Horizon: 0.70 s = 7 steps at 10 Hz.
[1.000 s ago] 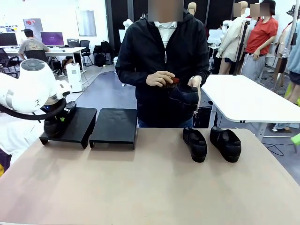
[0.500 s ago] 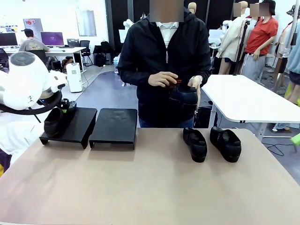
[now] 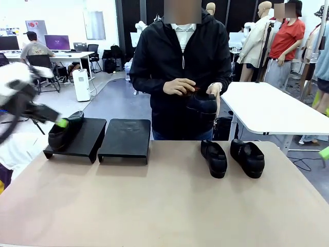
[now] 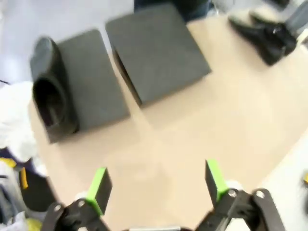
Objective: Organize the shoes by placing them on the stand.
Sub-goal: Place the Shoe from the middle of the table onto the Shoes Stand.
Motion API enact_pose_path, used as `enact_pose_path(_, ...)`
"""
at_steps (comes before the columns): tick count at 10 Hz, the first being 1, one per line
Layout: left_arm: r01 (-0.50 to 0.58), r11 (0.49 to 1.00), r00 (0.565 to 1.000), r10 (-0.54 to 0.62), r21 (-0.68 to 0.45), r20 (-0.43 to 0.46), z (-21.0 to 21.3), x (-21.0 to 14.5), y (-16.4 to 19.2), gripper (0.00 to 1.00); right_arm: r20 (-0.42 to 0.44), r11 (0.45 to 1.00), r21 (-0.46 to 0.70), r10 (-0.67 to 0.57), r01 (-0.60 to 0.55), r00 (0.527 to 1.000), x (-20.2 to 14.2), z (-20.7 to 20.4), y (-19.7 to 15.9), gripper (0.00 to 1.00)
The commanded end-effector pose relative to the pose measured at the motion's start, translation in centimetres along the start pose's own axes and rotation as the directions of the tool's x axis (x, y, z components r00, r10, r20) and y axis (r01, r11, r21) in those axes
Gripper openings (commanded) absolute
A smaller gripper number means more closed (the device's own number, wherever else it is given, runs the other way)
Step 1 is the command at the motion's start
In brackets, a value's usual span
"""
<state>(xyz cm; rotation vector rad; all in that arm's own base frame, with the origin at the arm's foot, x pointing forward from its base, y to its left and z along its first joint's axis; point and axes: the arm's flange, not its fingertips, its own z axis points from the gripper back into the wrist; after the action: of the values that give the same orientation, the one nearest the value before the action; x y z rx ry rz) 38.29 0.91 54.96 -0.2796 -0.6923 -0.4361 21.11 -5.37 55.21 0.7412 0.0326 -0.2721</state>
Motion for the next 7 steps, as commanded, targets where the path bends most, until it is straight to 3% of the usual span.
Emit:
enact_pose_path(1, -0.121, 0.993, 0.993, 0.121, -0.009, -0.008, 5.7, -3.4, 6.0, 1.00, -0.001, 1.000, -0.015, 0.022, -0.022, 1.000, 0.0, 0.5, -0.4, 1.00)
enact_pose_path(3, -0.210, 0.973, 0.977, 0.206, -0.101, -0.047, 6.8, -7.0, 11.1, 1.00, -0.001, 1.000, -0.015, 0.022, -0.022, 1.000, 0.0, 0.5, -0.4, 1.00)
enact_pose_path(6, -0.304, 0.913, 0.949, 0.314, -0.273, -0.008, 5.5, -8.8, 16.1, 1.00, -0.001, 1.000, -0.015, 0.022, -0.022, 1.000, 0.0, 0.5, -0.4, 1.00)
enact_pose_path(7, -0.282, 0.947, 0.959, 0.280, -0.153, -0.037, 7.7, -10.5, 13.6, 1.00, -0.001, 1.000, -0.015, 0.022, -0.022, 1.000, 0.0, 0.5, -0.4, 1.00)
